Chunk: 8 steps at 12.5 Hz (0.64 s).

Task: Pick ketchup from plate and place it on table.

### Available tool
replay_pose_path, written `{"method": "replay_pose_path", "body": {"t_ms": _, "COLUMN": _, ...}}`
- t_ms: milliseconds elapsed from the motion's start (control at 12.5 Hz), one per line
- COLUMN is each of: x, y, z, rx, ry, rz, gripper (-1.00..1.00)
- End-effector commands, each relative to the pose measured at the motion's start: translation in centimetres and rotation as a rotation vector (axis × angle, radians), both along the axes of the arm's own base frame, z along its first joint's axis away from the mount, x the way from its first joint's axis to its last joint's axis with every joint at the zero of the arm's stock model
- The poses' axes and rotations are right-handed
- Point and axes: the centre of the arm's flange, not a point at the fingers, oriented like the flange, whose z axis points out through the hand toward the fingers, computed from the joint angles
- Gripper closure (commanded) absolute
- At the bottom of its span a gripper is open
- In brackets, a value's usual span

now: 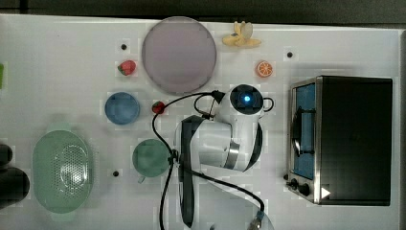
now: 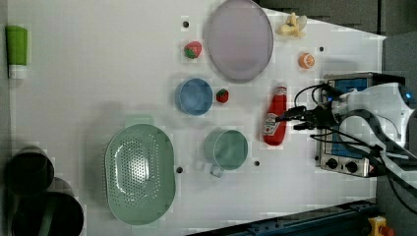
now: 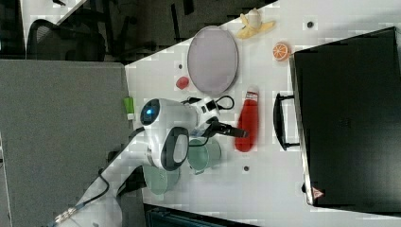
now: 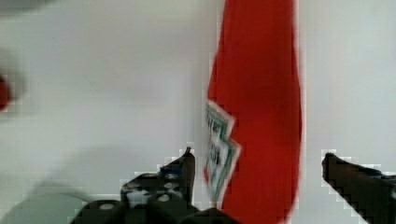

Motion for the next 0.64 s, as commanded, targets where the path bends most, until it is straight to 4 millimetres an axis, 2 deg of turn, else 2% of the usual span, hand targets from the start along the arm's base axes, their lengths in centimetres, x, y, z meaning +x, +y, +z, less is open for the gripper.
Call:
{"method": "replay_pose_path", "body": {"t_ms": 80, "x": 2.8, "y": 0.5, "z": 8.0, "rx": -0.017, "ry": -0.125, "rz": -0.032, "gripper": -1.00}}
{"method": "replay_pose_path", "body": {"t_ms": 240, "x": 4.3, "y": 0.7, "z": 13.9, "rx": -0.028, "ry": -0.197, "rz": -0.086, "gripper": -1.00}}
{"method": "replay_pose_path", "body": {"t_ms": 400, "x": 5.3, "y": 1.3, "z": 20.6, "rx": -0.040, "ry": -0.243, "rz": -0.216, "gripper": -1.00}}
{"method": "replay_pose_path", "body": {"t_ms": 560, "x": 5.2, "y": 1.7, "z": 26.7, "rx": -0.053, "ry": -0.236, "rz": -0.362, "gripper": -1.00}}
{"method": "replay_pose_path", "body": {"t_ms": 640, "x": 4.6, "y": 1.8, "z": 29.1, "rx": -0.070, "ry": -0.201, "rz": -0.418, "gripper": -1.00}}
